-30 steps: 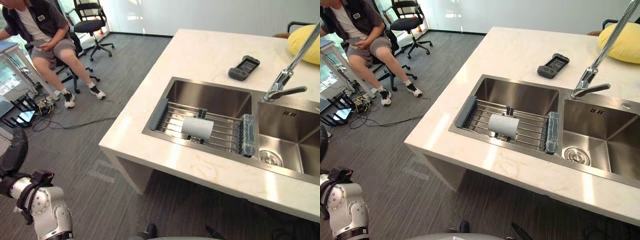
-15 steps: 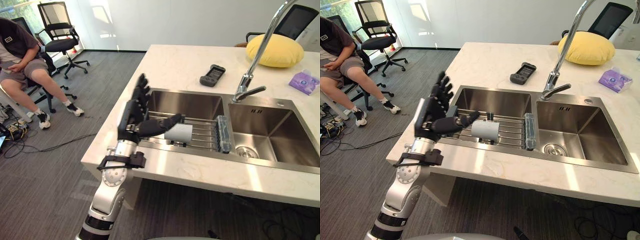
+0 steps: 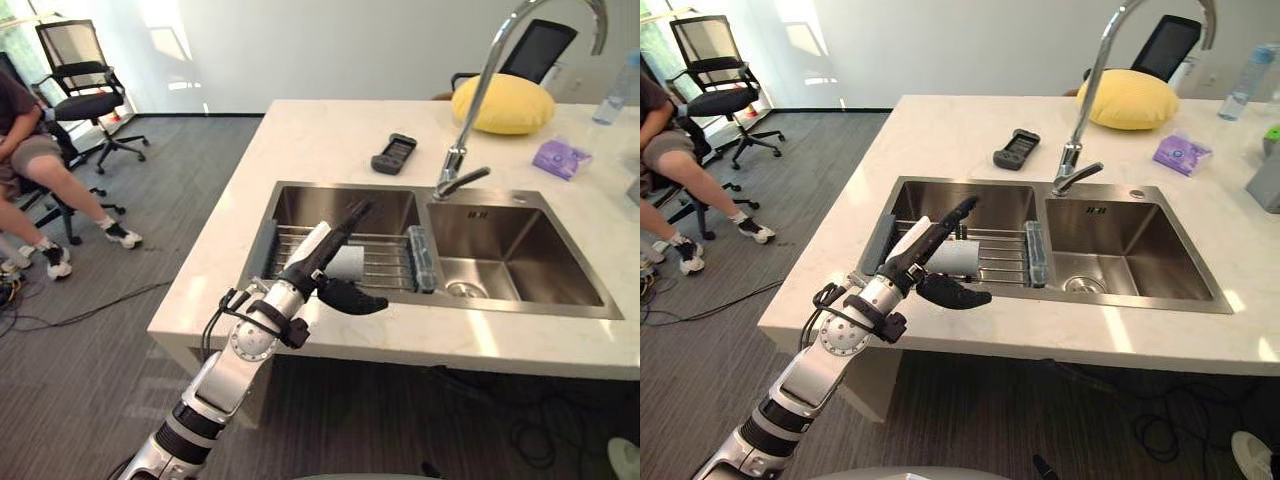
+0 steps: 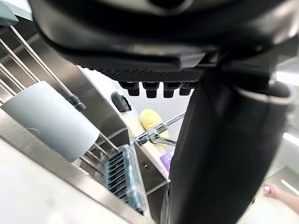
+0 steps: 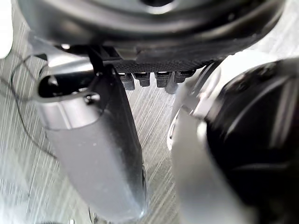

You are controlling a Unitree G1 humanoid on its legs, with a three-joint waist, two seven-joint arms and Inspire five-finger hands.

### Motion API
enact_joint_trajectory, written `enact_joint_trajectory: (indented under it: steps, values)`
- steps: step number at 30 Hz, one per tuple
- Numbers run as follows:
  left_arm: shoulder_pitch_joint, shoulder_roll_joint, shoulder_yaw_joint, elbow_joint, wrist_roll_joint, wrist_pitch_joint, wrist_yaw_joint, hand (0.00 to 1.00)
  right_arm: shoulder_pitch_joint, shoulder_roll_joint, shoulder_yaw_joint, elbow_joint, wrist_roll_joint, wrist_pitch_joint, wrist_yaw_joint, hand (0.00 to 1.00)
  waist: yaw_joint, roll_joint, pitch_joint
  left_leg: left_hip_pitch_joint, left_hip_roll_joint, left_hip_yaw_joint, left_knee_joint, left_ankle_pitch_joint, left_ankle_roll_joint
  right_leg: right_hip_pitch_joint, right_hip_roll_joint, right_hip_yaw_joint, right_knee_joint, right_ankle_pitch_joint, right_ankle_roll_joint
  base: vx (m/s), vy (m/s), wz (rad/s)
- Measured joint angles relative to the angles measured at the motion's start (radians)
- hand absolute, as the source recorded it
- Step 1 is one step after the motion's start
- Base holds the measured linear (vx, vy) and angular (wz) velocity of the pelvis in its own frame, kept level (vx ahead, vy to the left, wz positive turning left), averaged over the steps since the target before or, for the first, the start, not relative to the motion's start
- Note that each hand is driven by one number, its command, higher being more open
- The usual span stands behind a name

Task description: Walk over to the sink, pick up the cup, carry it to the dishwasher, place the cup inside the dishwasher, then close the dishwasher door

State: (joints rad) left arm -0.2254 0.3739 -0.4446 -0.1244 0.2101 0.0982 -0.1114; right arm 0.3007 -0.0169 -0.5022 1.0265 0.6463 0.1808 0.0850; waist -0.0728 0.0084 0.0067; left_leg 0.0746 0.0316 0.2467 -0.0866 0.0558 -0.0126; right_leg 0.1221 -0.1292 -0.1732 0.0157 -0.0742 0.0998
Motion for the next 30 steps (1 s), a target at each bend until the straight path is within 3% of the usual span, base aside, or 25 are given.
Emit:
enact_joint_trajectory:
  steps: [4, 10, 14, 19, 22, 27, 30]
  values:
    - [-0.001, 0.02, -0.009, 0.073, 0.044, 0.017, 0.024, 1.0, 0.001, 0.002, 0.001, 0.007, 0.0, 0.0, 0.003, 1.0, -0.013, -0.004, 0.004, 0.003, 0.004, 0.011, 0.0, 0.0, 0.0, 0.0, 0.005, 0.004, -0.009, 0.01, 0.001, -0.01, -0.007, -0.1]
    - [-0.003, 0.049, -0.013, 0.096, 0.029, 0.023, 0.157, 1.0, 0.001, 0.01, 0.02, 0.023, 0.001, -0.004, 0.009, 1.0, -0.025, -0.024, 0.026, 0.01, 0.01, 0.032, -0.001, 0.001, -0.002, 0.002, 0.007, 0.008, -0.025, 0.026, 0.002, -0.02, -0.004, -0.1]
    - [-0.031, 0.049, -0.007, 0.109, -0.063, 0.024, 0.25, 1.0, 0.004, 0.014, 0.036, 0.024, 0.03, -0.012, 0.019, 1.0, -0.028, -0.028, 0.045, 0.016, 0.012, 0.053, -0.001, 0.0, -0.003, 0.003, 0.007, 0.011, -0.038, 0.043, 0.002, -0.03, 0.001, -0.15]
    - [-0.046, 0.011, 0.085, 0.185, -0.236, 0.011, 0.376, 1.0, 0.021, 0.01, 0.078, -0.002, 0.038, -0.01, 0.024, 1.0, -0.038, -0.03, 0.052, 0.035, 0.018, 0.069, -0.004, -0.002, -0.005, 0.013, 0.009, 0.012, -0.038, 0.046, 0.001, -0.02, -0.01, -0.09]
    - [-0.049, -0.011, 0.148, 0.247, -0.274, -0.032, 0.43, 1.0, 0.025, 0.01, 0.096, -0.01, 0.038, -0.008, 0.023, 1.0, -0.038, -0.031, 0.053, 0.039, 0.022, 0.078, -0.005, -0.004, -0.008, 0.014, 0.012, 0.017, -0.038, 0.046, 0.001, -0.02, -0.013, -0.06]
    - [-0.062, -0.02, 0.181, 0.273, -0.271, -0.094, 0.442, 1.0, 0.025, 0.01, 0.117, -0.022, 0.038, -0.006, 0.015, 1.0, -0.032, -0.036, 0.062, 0.044, 0.024, 0.094, -0.005, -0.007, -0.011, 0.013, 0.013, 0.023, -0.038, 0.046, 0.001, 0.01, -0.005, -0.07]
    - [-0.092, -0.033, 0.18, 0.29, -0.244, -0.099, 0.432, 1.0, 0.025, 0.011, 0.117, -0.028, 0.038, -0.006, 0.013, 1.0, -0.033, -0.037, 0.063, 0.046, 0.024, 0.099, -0.005, -0.009, -0.014, 0.013, 0.013, 0.023, -0.038, 0.046, 0.001, 0.02, -0.008, -0.04]
